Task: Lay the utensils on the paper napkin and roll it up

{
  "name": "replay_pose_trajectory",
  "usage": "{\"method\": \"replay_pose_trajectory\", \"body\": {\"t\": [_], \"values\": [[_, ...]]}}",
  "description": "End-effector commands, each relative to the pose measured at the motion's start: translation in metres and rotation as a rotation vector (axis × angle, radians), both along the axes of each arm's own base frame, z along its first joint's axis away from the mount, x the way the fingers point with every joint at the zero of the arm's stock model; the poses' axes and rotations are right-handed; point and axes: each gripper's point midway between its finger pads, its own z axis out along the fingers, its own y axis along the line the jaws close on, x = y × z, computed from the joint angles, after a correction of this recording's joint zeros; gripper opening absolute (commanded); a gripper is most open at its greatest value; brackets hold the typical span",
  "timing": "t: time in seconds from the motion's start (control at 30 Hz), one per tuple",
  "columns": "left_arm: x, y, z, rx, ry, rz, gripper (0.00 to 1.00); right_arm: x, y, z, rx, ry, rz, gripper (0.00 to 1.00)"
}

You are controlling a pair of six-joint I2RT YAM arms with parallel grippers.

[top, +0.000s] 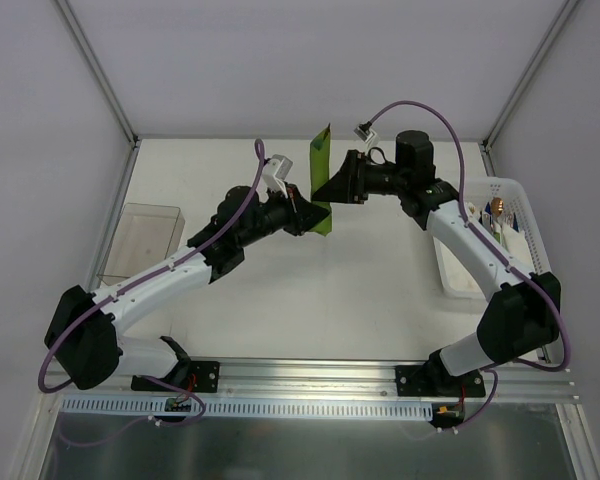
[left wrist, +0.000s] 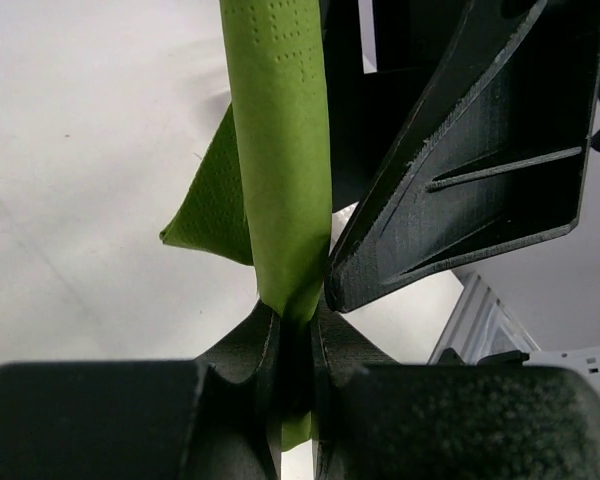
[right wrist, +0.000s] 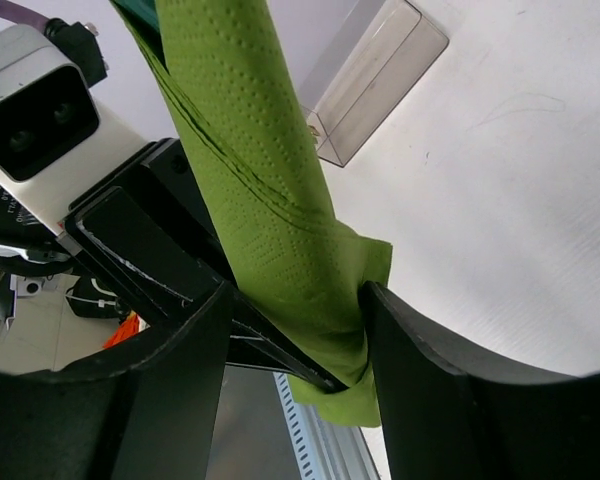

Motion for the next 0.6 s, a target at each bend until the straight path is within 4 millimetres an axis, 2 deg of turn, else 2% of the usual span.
{"method": "replay_pose_trajectory", "body": {"t": [0.0, 0.13, 0.37, 0.57], "values": [[-0.016, -0.016, 0.041, -0.148, -0.085, -0.109, 0.0, -0.013, 0.003, 0.028, 0.074, -0.082, 0.054, 0.58], [-0.018, -0.019, 0.04, -0.176, -0.071, -0.131, 0.0, -0.015, 0.002, 0.032, 0.088, -0.084, 0.062, 0.54], [-0.018, -0.018, 0.039, -0.228, -0.05, -0.153, 0.0, -0.013, -0.002, 0.037, 0.123, -0.066, 0.056, 0.28], [-0.017, -0.015, 0.037, -0.258, -0.045, -0.162, 0.0, -0.011, -0.007, 0.041, 0.146, -0.051, 0.059, 0.13]]}}
